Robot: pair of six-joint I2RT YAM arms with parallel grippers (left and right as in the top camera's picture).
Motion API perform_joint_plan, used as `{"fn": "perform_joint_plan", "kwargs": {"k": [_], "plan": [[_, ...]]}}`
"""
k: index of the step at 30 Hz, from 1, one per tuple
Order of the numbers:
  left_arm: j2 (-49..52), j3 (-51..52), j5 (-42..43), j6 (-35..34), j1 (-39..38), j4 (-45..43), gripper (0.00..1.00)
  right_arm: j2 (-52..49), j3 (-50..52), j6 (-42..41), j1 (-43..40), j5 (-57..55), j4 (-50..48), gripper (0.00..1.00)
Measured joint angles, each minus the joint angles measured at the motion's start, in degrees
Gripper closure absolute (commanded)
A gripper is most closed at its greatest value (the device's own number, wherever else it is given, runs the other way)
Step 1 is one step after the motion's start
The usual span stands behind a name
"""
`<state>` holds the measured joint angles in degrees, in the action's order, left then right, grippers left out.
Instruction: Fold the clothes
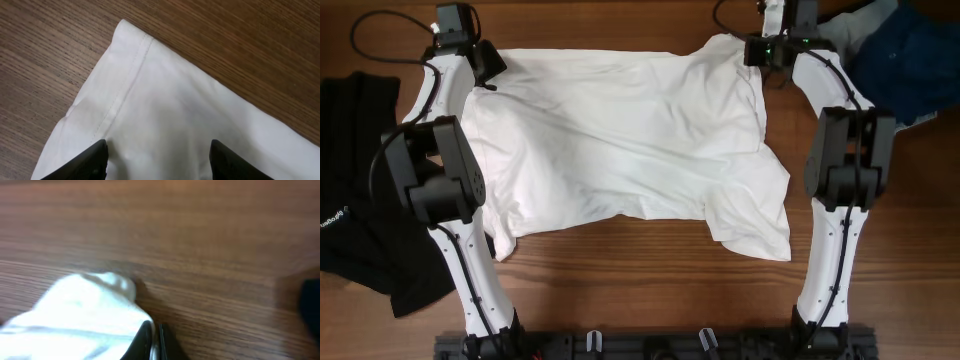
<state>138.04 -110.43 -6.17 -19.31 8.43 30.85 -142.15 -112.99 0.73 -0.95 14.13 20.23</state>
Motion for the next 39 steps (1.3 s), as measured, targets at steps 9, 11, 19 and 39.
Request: {"fn": "perform_joint_plan", "kwargs": {"k": [9,11,19,39], "plan": [[0.0,0.0,0.0,0.0,0.0,1.4,0.36,15.9,-1.3,7.1,1.0,0.5,18.5,0.96],[0.0,0.0,0.0,0.0,0.0,1.7,0.36,16.2,-1.5,8.0,2.1,0.5,24.5,0.96],[0.0,0.0,0.0,0.0,0.0,2.4,0.38,16.1,-1.5,7.5,8.0,0.8,40.3,0.96],[0.0,0.0,0.0,0.0,0.0,3.5,0.4,16.0,2.0,-4.3,13.1,2.6,56.3,0.96]]}}
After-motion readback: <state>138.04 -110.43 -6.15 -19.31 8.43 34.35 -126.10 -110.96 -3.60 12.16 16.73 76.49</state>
